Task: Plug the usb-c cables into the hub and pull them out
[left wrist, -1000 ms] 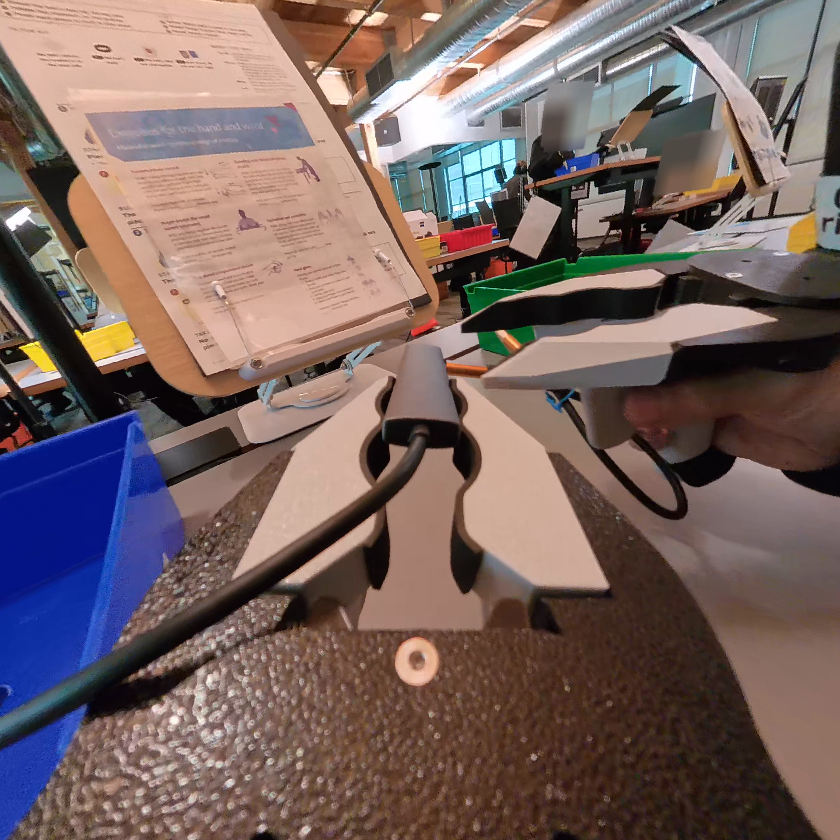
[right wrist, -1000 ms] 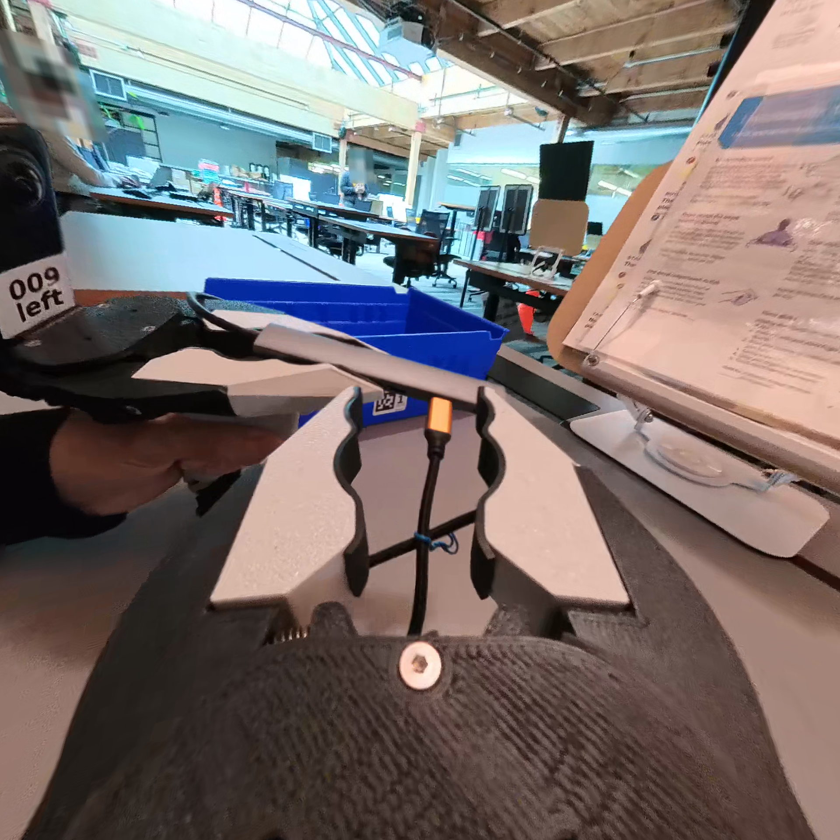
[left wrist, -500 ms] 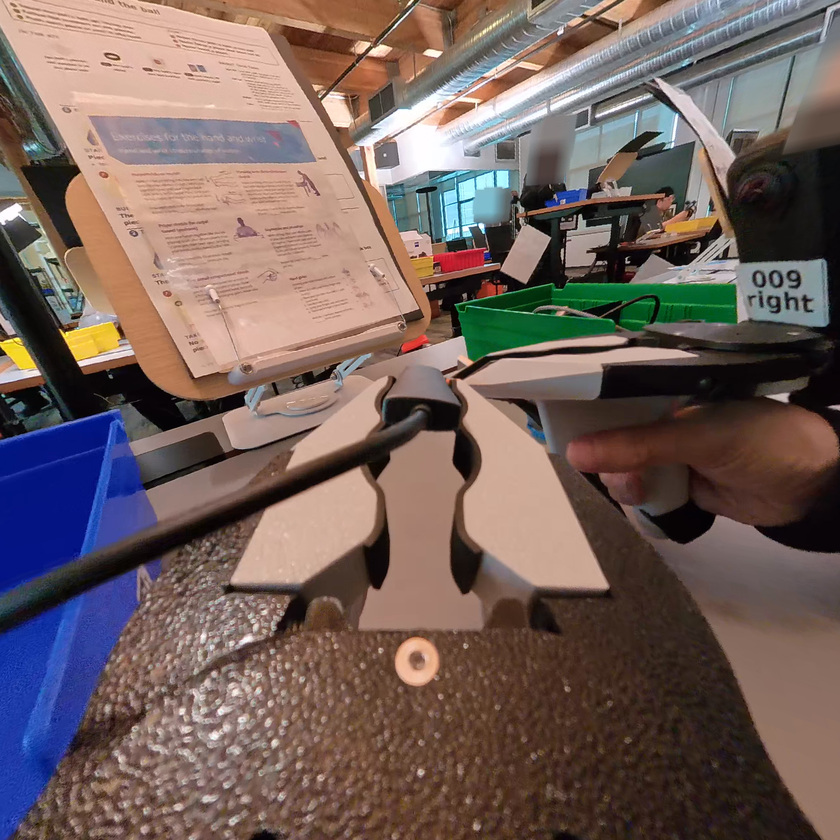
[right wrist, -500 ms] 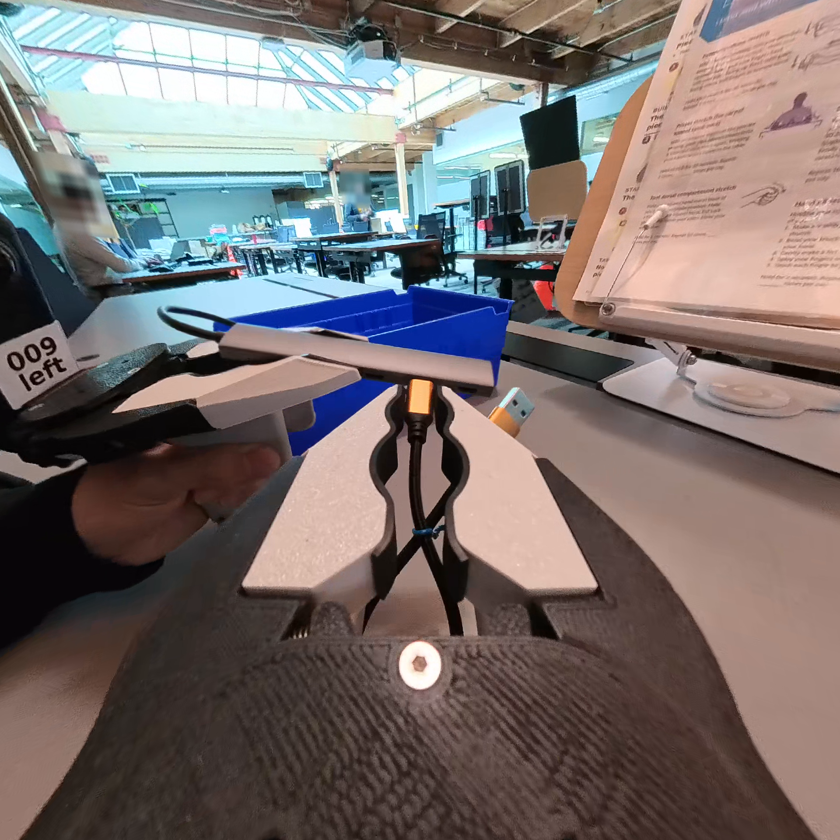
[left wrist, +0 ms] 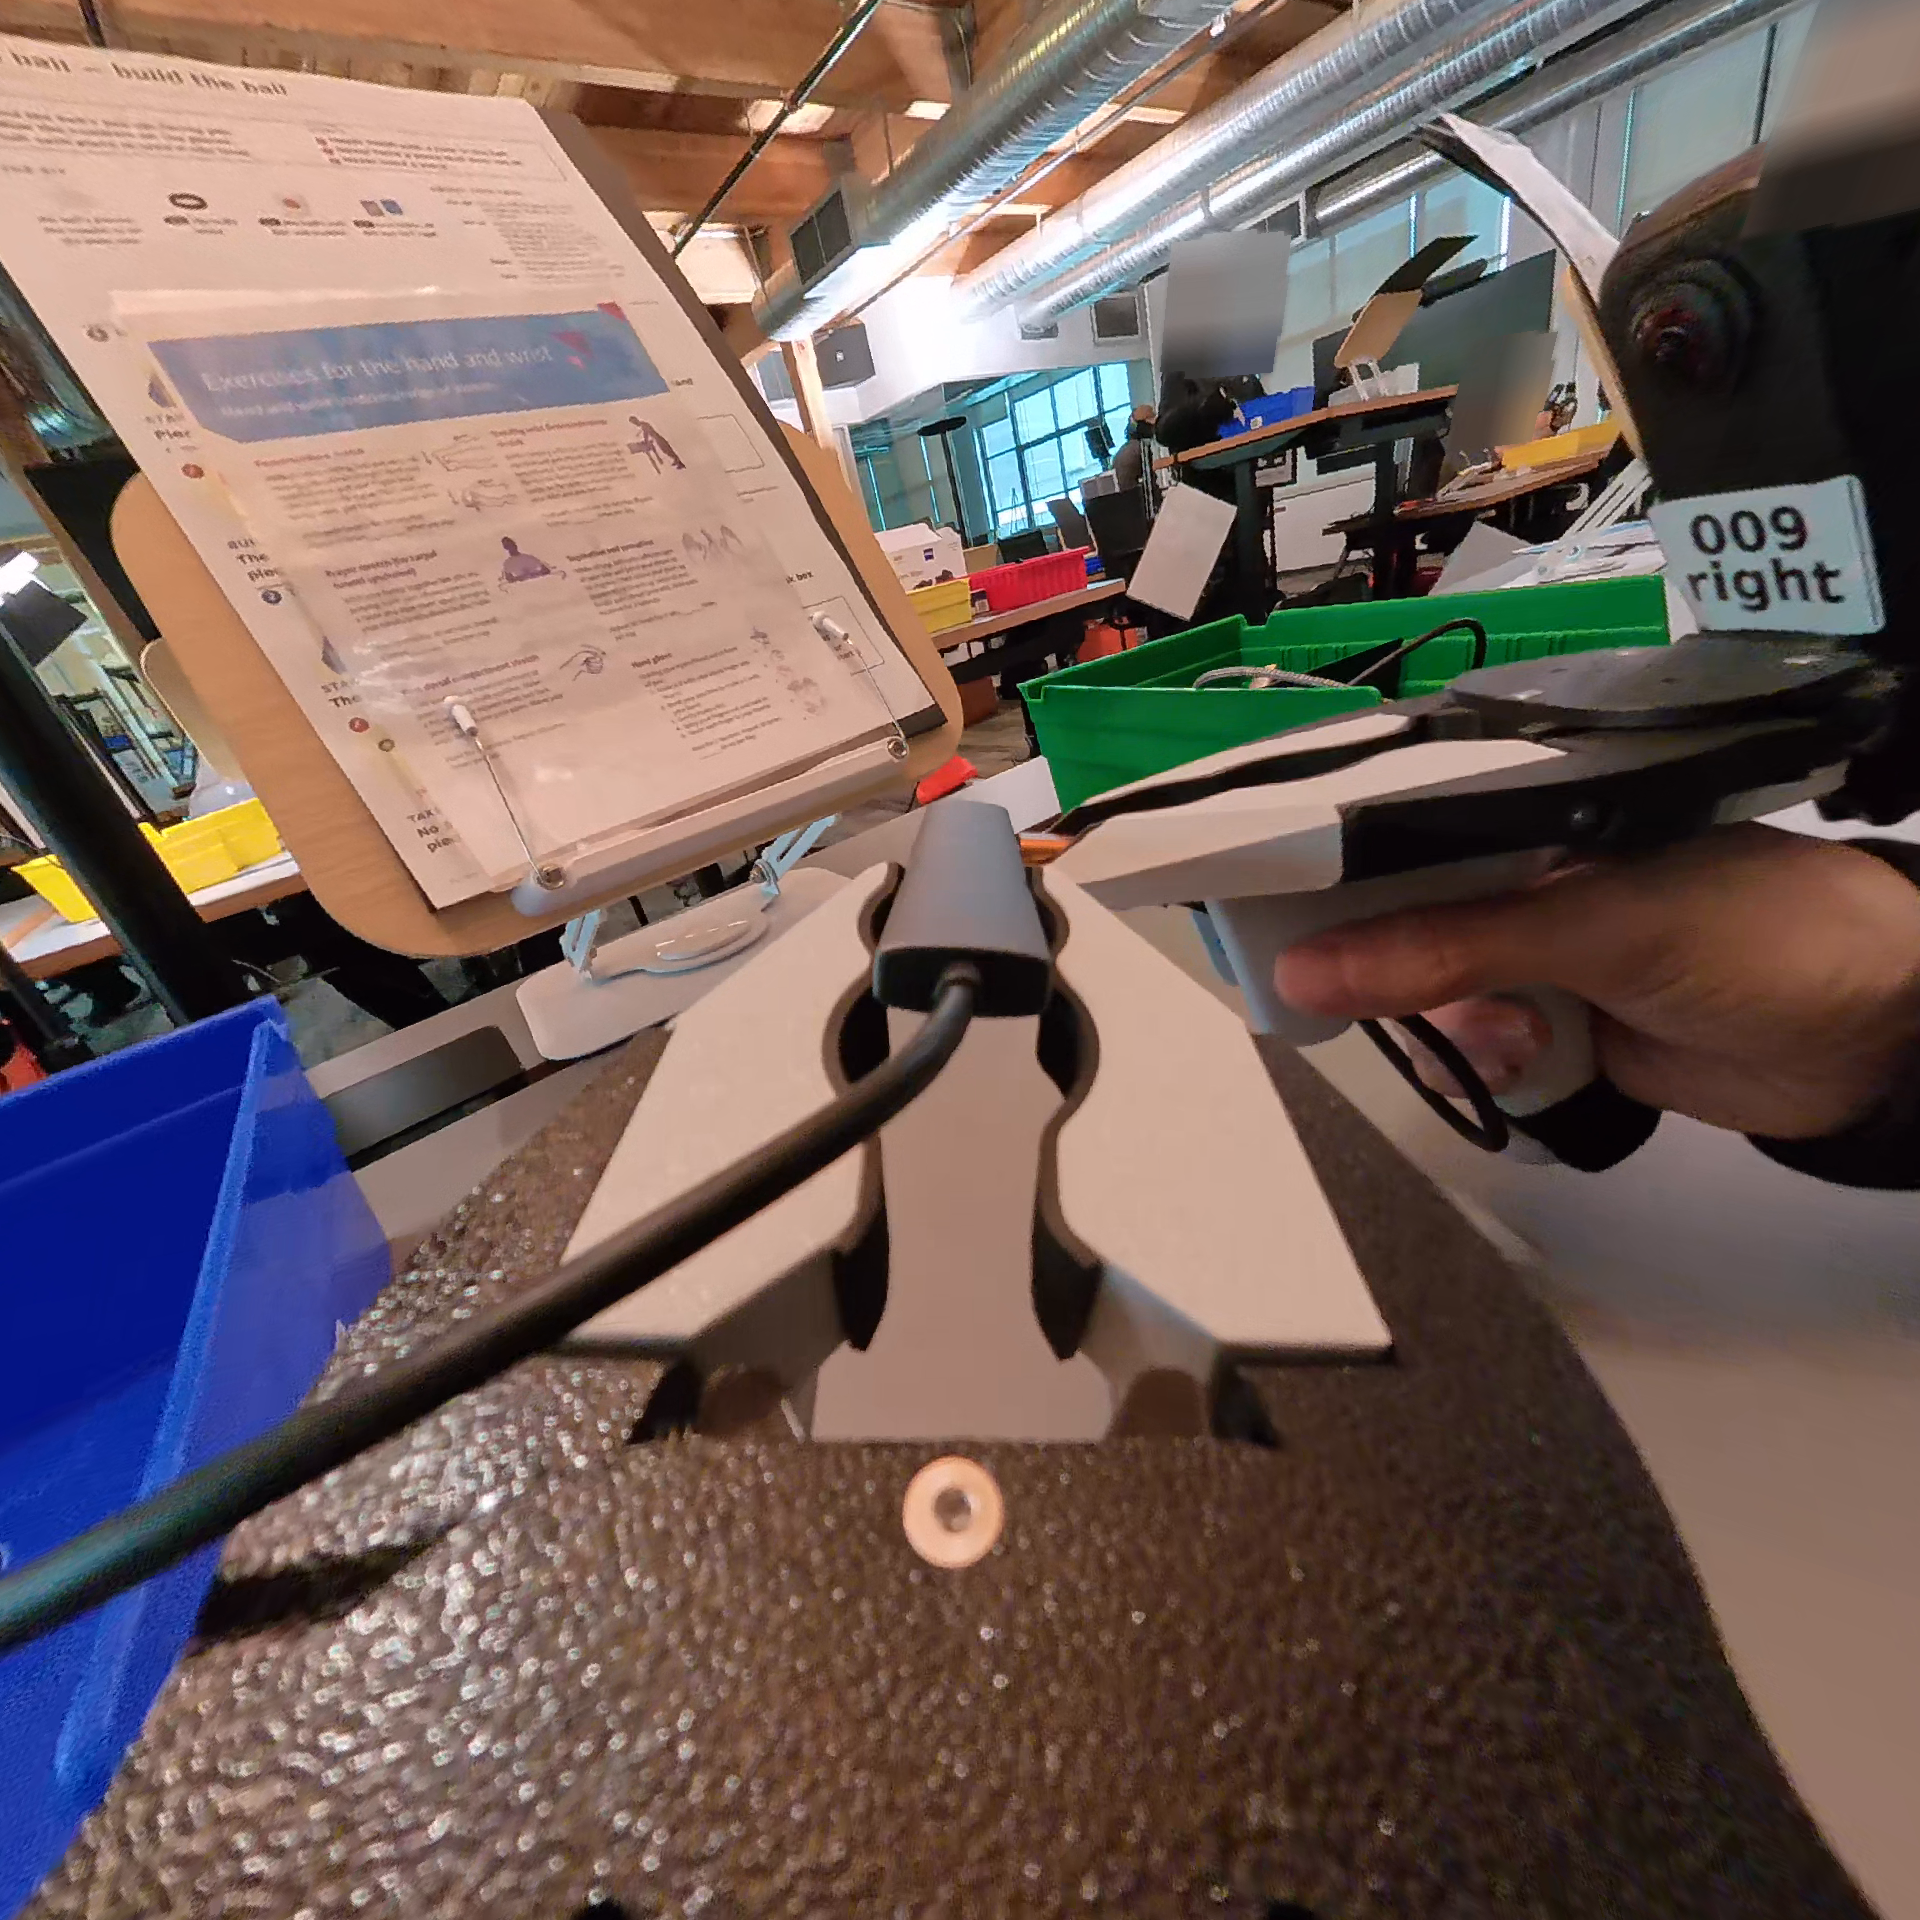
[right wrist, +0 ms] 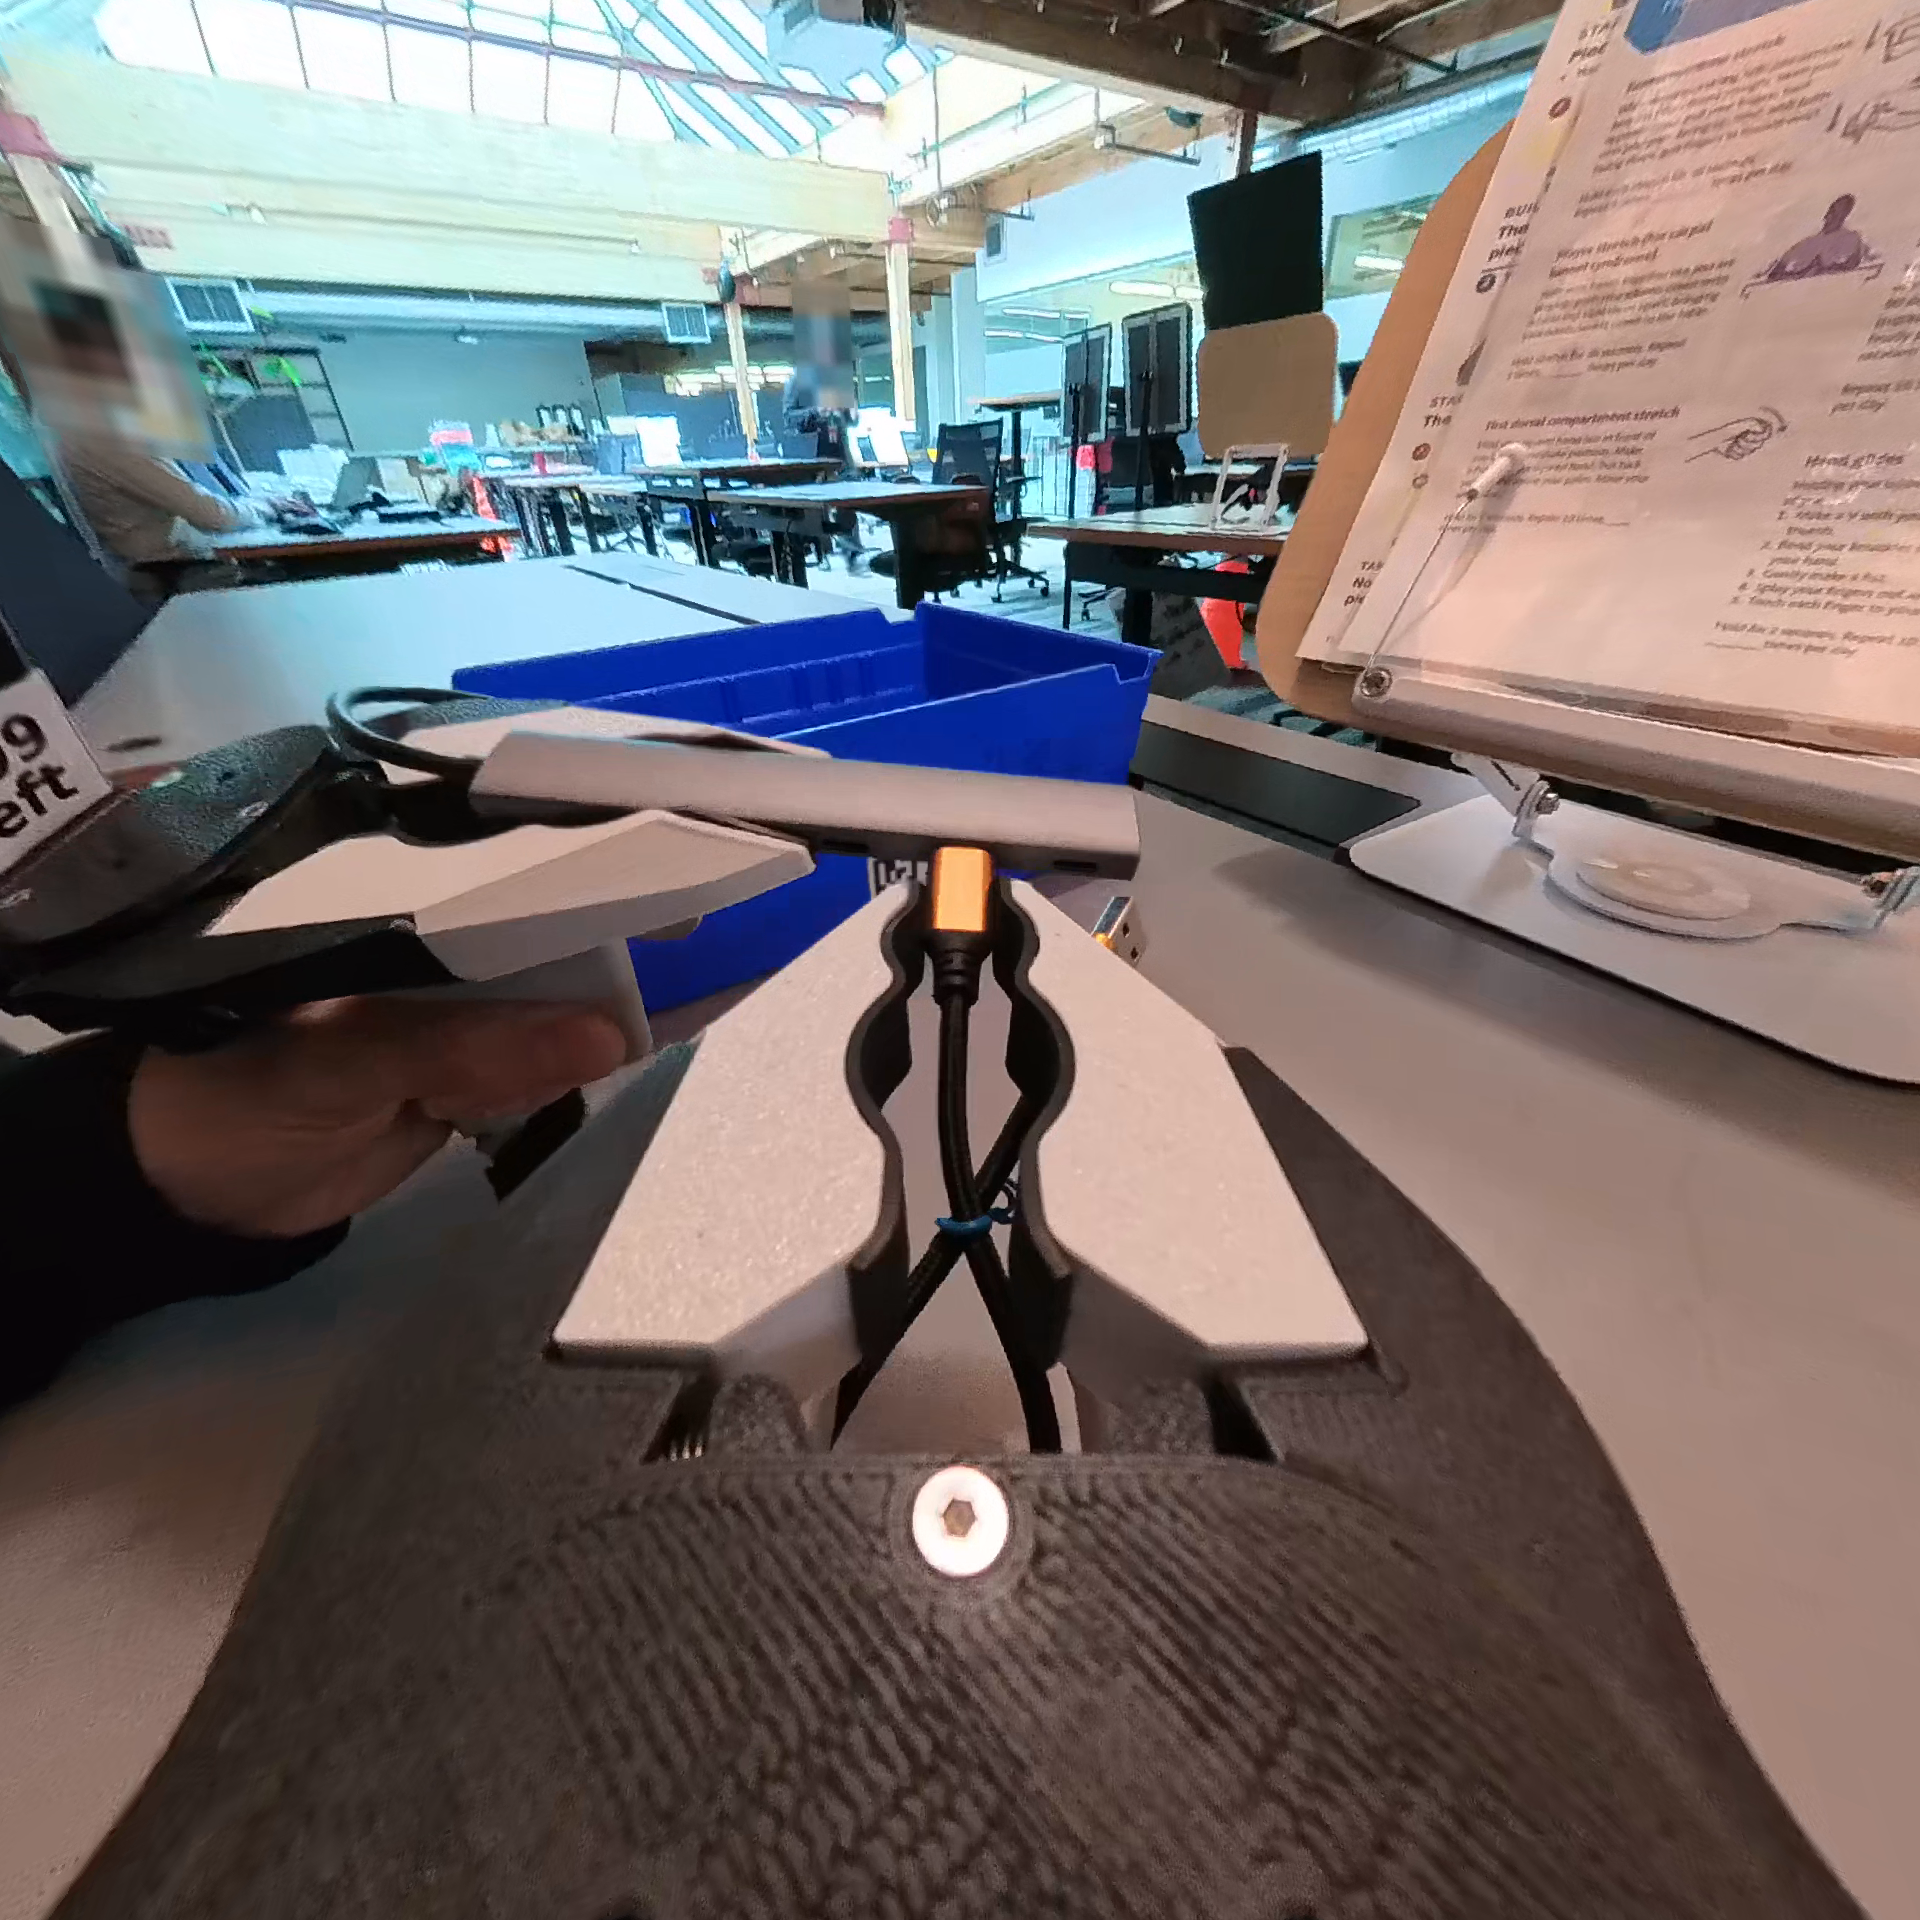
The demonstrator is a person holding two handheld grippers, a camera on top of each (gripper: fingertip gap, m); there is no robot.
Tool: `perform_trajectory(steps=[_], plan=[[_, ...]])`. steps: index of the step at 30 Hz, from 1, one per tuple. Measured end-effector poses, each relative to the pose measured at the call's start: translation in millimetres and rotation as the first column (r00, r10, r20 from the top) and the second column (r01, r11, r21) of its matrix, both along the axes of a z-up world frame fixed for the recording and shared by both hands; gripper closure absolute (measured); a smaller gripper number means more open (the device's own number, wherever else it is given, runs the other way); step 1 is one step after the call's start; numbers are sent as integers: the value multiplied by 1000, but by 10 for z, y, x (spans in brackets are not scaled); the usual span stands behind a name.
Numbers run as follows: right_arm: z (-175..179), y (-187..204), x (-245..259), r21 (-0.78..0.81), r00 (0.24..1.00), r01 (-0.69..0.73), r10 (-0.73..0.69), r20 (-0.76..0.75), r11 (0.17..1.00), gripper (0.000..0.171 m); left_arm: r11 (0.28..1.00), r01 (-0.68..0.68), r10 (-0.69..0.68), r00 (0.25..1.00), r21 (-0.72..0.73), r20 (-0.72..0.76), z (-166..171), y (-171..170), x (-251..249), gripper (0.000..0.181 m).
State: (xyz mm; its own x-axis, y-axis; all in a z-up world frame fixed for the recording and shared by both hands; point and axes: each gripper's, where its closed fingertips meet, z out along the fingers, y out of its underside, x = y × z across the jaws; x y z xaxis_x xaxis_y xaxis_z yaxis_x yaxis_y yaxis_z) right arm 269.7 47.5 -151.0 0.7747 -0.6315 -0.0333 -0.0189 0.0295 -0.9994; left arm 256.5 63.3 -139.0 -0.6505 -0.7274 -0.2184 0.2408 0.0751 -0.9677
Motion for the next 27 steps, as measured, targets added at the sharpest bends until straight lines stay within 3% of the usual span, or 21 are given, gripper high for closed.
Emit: perform_trajectory(steps=[9, 14, 19, 27], plan=[[-24, 60, -58, -116, 998, 4, 4, 69, 993, 160, 999, -28, 26, 998, 36, 64, 21, -10, -18, 160], [-70, 48, -19, -66, 999, 28, -25, 44, 997, 161, 999, -25, 27, 999, 39, -39, -54, -10, 41, 159], [71, 36, -56, 93, 1000, -12, 11, 18, 996, 161, 999, -31, 31, 999, 21, -31, -21, 22, 38, 159], [17, 64, -64, 102, 998, -48, 51, -34, 994, 160, 999, -41, 41, 999, 30, 6, 12, 20, 18, 159]])
